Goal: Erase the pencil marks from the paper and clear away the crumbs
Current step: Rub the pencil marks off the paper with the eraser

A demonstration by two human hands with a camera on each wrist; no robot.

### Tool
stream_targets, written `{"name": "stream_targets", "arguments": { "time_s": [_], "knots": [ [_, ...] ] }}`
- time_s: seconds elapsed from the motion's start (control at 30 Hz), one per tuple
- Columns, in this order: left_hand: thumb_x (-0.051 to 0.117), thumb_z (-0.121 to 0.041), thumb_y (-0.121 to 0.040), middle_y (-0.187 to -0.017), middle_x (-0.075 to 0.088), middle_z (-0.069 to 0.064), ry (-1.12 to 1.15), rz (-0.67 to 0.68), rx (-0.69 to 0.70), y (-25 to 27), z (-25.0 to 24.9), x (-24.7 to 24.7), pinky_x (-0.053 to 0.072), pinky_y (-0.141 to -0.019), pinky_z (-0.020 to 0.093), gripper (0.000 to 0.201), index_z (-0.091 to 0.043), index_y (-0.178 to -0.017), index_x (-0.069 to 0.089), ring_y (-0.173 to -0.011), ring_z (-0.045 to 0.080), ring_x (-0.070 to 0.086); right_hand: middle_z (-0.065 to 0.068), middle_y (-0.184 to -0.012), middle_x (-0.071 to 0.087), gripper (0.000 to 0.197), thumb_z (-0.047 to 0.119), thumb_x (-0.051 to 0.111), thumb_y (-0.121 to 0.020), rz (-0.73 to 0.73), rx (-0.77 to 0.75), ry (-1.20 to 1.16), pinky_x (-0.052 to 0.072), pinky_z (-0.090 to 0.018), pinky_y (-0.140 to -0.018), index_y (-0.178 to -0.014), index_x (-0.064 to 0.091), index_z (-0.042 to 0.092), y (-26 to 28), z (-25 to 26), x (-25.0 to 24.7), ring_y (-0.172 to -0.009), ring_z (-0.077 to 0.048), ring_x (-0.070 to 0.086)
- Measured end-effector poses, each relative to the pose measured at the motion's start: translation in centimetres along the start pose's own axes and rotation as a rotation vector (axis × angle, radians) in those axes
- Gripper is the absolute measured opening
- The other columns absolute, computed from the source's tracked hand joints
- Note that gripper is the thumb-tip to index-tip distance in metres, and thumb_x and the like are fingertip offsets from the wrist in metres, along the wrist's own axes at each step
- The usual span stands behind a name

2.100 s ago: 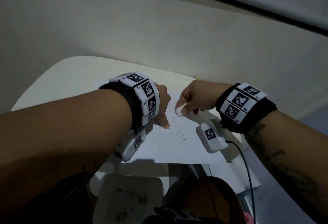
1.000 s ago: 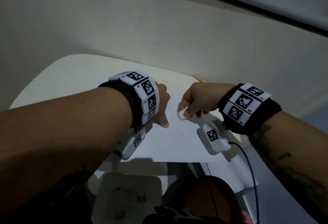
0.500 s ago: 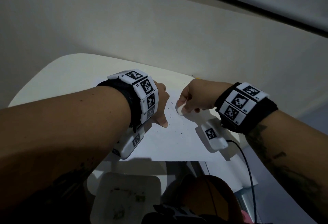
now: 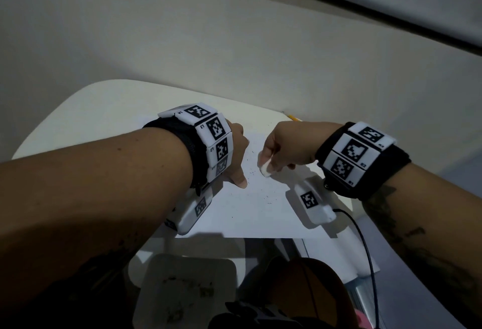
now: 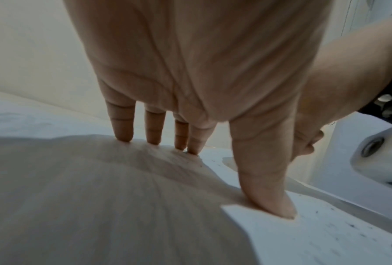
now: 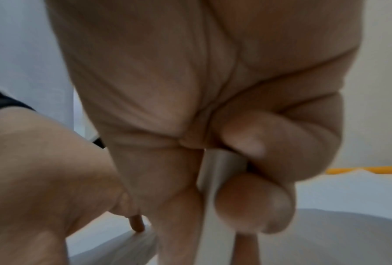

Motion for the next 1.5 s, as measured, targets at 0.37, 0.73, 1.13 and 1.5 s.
{"name": "stream_targets", "arguments": {
  "time_s": [0.37,0.73,1.13,1.5],
  "knots": [
    [0.061,-0.081,-0.066,-0.13,0.047,0.0,0.0,-0.01,0.0,0.0,0.1,0.1,0.034,-0.072,0.035,0.082,-0.022,-0.122,0.054,-0.094,0.024,0.051,0.009,-0.072,0.072,0.012,0.036,0.076,-0.084,-0.228,0.045,-0.124,0.046,-0.019,-0.054,-0.087,0.074,0.025,-2.0,-0.1,-1.0,-0.054,-0.003,0.059],
    [0.062,-0.083,-0.062,-0.117,0.052,-0.002,0.045,0.002,-0.021,-0.3,0.3,0.3,0.03,-0.058,0.028,0.08,-0.019,-0.11,0.062,-0.088,0.022,0.056,0.007,-0.073,0.074,0.013,0.036,0.077,-0.083,-0.253,0.029,-0.224,0.048,-0.019,-0.053,-0.089,0.073,0.025,-1.9,0.5,-1.5,-0.05,-0.001,0.058],
    [0.062,-0.083,-0.064,-0.12,0.052,0.001,0.027,0.0,-0.047,-0.6,0.4,0.4,0.034,-0.067,0.034,0.081,-0.018,-0.114,0.062,-0.097,0.024,0.057,0.009,-0.068,0.071,0.013,0.037,0.079,-0.08,-0.133,-0.012,-0.119,0.044,-0.018,-0.053,-0.089,0.076,0.029,-1.0,0.9,-1.0,-0.047,-0.002,0.053],
    [0.062,-0.081,-0.067,-0.125,0.05,0.002,0.0,0.031,-0.045,-0.6,0.2,0.4,0.033,-0.071,0.035,0.08,-0.019,-0.118,0.06,-0.105,0.026,0.056,0.011,-0.071,0.073,0.014,0.036,0.081,-0.076,0.028,-0.071,-0.058,0.045,-0.02,-0.055,-0.088,0.077,0.032,0.0,1.5,0.7,-0.051,-0.002,0.055]
  ]
}}
Point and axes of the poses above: each hand's wrist, its own y-axis away from the middle knuckle, its own x-axis out of the palm, z = x × y, the point moved 5 cm from there along -y, towards the middle knuckle
